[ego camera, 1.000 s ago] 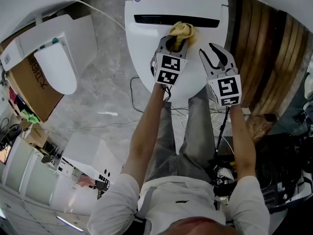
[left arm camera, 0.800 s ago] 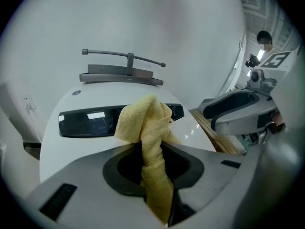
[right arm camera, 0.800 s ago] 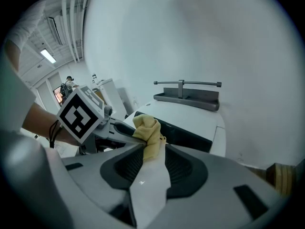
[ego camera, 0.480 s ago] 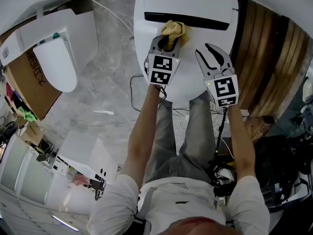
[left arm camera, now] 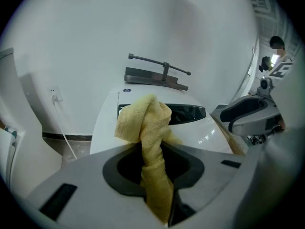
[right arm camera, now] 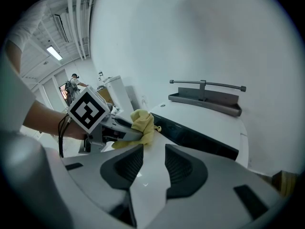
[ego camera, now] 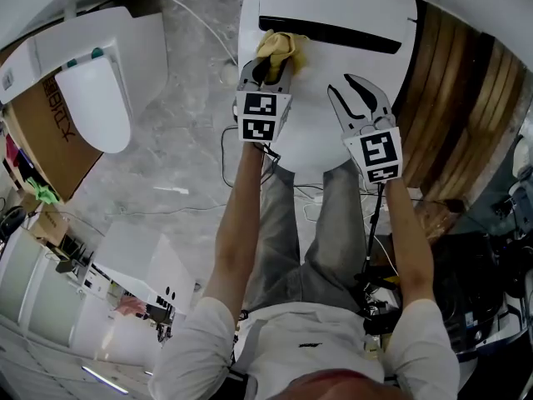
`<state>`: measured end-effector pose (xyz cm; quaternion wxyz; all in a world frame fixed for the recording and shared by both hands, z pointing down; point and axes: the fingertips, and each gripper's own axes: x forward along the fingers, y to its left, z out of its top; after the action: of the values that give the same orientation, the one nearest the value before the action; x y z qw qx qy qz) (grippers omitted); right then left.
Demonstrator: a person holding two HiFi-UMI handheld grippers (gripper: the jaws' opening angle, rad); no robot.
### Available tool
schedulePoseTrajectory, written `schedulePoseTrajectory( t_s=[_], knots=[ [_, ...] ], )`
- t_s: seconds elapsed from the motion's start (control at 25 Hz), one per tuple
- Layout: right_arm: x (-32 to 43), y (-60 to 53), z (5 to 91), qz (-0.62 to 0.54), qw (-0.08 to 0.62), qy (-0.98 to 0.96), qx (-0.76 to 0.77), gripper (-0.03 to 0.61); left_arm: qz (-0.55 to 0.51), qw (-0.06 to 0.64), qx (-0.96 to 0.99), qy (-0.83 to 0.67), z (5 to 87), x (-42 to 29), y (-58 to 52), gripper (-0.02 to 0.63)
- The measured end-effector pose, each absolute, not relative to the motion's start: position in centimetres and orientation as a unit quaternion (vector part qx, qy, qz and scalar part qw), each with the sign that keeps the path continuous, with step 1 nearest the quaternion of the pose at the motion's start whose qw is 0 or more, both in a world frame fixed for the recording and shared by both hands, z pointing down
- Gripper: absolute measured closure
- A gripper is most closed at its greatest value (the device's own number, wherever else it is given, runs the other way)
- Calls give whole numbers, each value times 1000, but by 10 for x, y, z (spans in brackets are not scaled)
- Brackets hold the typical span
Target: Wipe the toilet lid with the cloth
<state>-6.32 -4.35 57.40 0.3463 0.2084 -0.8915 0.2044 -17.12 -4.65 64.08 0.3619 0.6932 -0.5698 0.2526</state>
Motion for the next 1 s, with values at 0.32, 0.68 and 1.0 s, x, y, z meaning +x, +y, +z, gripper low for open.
schedulePoseTrajectory(
  t_s=[0.32, 0.68, 1.0],
  knots=[
    [-76, -36, 571, 197, 347, -893, 209, 421, 252, 362, 676, -591, 642, -208, -33, 508],
    [-86, -23, 565, 186, 350, -891, 223, 420, 250, 356, 653, -620, 637, -259, -15, 508],
    [-91, -7, 558, 181, 349, -885, 249, 420, 255, 347, 641, -636, 629, -302, 12, 508]
  ],
)
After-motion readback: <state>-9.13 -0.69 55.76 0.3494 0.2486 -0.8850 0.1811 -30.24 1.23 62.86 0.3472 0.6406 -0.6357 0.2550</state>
